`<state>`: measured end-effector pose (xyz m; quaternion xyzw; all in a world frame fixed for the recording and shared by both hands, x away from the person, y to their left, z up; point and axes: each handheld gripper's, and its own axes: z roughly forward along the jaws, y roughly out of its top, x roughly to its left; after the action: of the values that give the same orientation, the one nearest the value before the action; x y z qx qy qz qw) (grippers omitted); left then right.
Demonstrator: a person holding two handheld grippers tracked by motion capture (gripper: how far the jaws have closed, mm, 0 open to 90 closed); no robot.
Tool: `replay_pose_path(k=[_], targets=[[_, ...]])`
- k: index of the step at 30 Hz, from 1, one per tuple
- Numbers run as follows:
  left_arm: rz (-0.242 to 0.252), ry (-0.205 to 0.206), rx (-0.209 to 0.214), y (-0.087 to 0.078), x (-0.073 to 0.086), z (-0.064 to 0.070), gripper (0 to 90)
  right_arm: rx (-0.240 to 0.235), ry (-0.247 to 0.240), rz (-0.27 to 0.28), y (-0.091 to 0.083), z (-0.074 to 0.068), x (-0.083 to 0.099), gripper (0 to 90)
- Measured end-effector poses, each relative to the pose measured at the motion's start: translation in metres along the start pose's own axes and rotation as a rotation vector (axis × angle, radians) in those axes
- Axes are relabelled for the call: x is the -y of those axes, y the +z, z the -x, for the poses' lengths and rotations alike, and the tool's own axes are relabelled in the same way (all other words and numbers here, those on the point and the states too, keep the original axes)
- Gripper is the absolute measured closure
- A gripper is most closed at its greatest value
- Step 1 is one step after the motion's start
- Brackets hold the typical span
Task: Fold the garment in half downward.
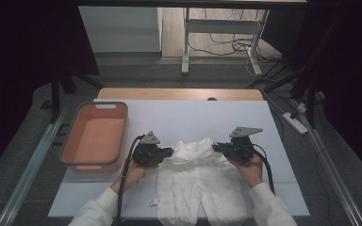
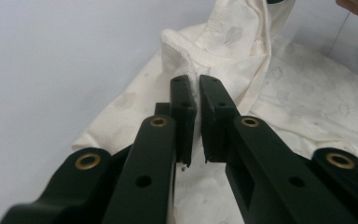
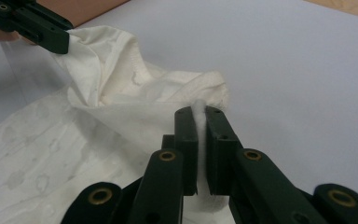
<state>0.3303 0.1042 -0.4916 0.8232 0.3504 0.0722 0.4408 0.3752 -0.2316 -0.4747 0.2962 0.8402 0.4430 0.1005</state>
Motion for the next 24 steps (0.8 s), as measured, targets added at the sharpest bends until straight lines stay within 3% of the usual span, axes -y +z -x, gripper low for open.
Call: replay_pose_path(k=[12,24], targets=[[0.022,0.036,0.043,-0.02,0.011,0.019,83.1,-0.027,-0.01,0.03,-0.03,-0.021,0.008,84.9],[-0.024,0.039,0.06,-0.013,0.027,0.03,82.9,-0.05,-0.004,-0.024,-0.031,-0.033,0.029,84.9]])
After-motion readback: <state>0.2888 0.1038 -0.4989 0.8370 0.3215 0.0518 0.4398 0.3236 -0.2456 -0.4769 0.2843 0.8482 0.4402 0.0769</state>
